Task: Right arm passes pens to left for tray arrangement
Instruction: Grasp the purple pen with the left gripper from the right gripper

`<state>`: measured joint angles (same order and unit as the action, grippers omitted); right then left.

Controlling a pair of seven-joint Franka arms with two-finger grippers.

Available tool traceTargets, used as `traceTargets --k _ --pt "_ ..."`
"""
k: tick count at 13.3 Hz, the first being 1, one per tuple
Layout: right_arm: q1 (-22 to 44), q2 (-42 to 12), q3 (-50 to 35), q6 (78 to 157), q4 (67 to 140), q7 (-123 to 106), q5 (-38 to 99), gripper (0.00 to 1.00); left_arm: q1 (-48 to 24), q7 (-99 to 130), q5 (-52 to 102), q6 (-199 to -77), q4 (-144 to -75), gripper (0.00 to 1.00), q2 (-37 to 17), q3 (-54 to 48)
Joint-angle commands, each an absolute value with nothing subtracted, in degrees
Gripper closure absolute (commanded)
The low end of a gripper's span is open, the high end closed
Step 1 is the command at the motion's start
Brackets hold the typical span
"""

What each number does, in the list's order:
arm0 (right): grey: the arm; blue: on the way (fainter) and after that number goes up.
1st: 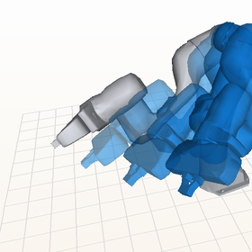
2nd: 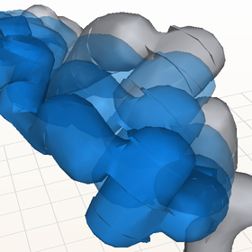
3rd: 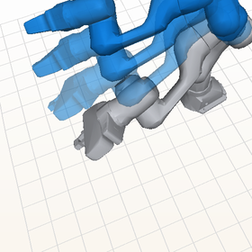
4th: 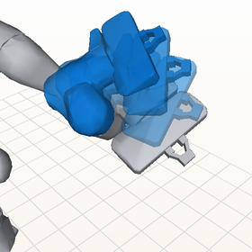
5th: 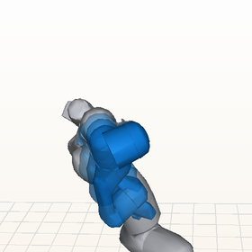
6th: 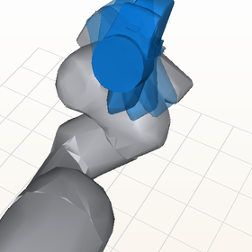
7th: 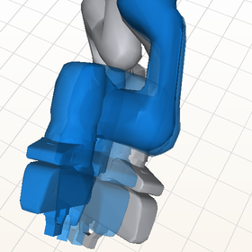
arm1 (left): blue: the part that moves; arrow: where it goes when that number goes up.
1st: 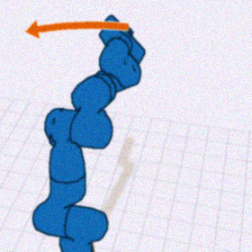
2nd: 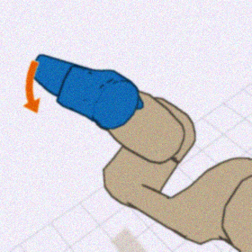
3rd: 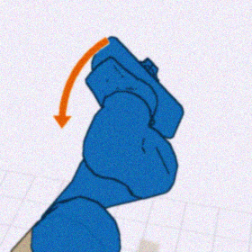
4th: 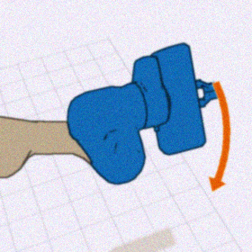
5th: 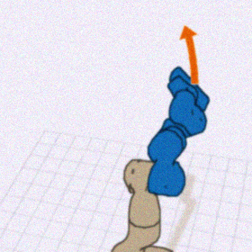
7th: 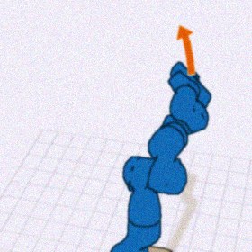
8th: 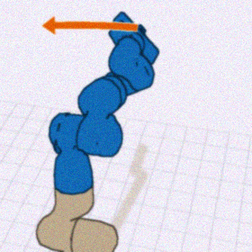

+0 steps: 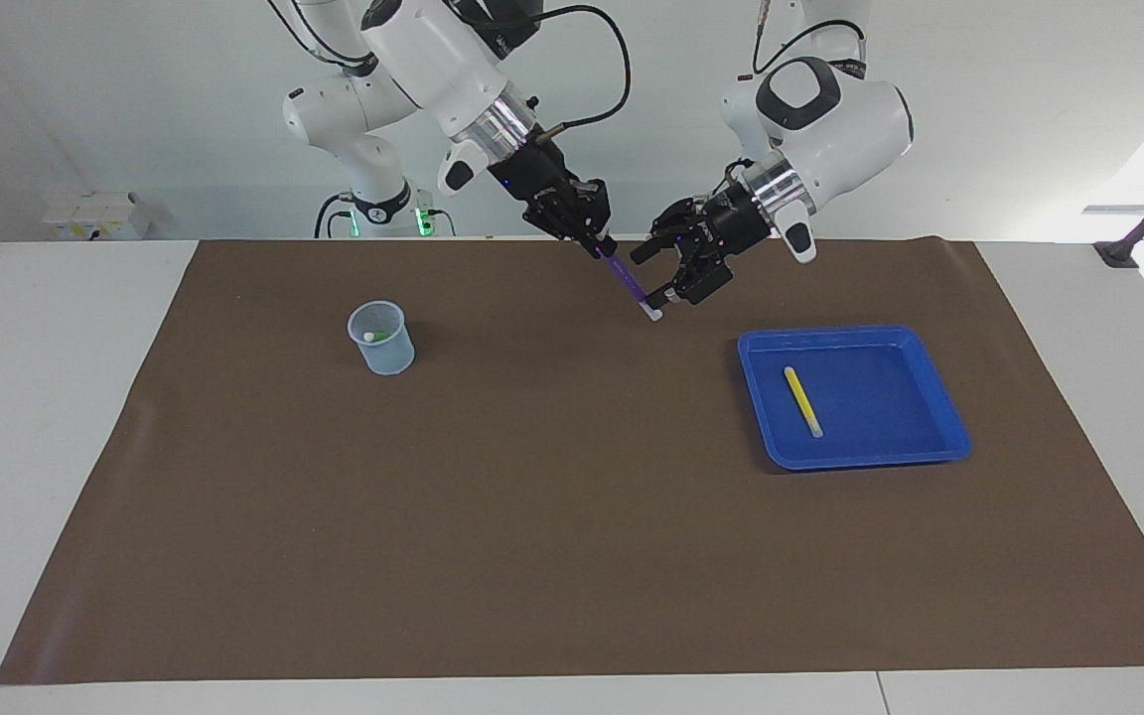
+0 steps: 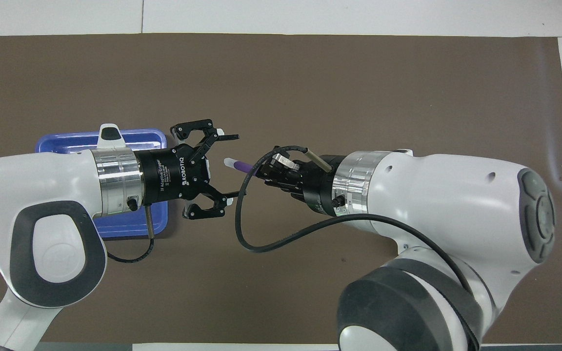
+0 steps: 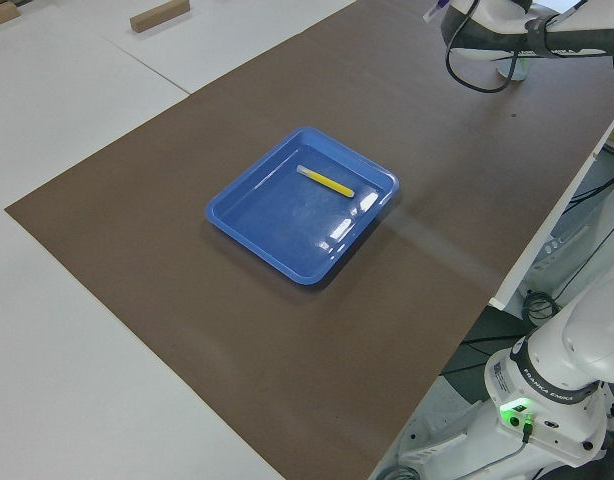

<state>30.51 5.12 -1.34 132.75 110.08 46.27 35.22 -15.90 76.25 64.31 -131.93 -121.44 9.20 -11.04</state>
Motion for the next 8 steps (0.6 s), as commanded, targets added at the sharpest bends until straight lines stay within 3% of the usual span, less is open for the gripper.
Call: traceTargets --k 1,4,8 --pt "30.32 5.71 -1.06 133.16 111.09 43.77 36.56 1.00 -18.19 75.23 66.01 -135.00 -124.10 0.00 10.72 -10.46" --pt "30.23 5.63 -1.05 133.24 111.09 43.77 36.56 1.00 -18.28 75.15 66.01 -134.83 -124.10 0.10 10.72 -10.46" --pt "30.15 5.63 -1.05 133.24 111.09 43.68 36.56 1.00 -18.28 74.97 66.01 -134.82 -124.10 0.38 10.72 -10.46"
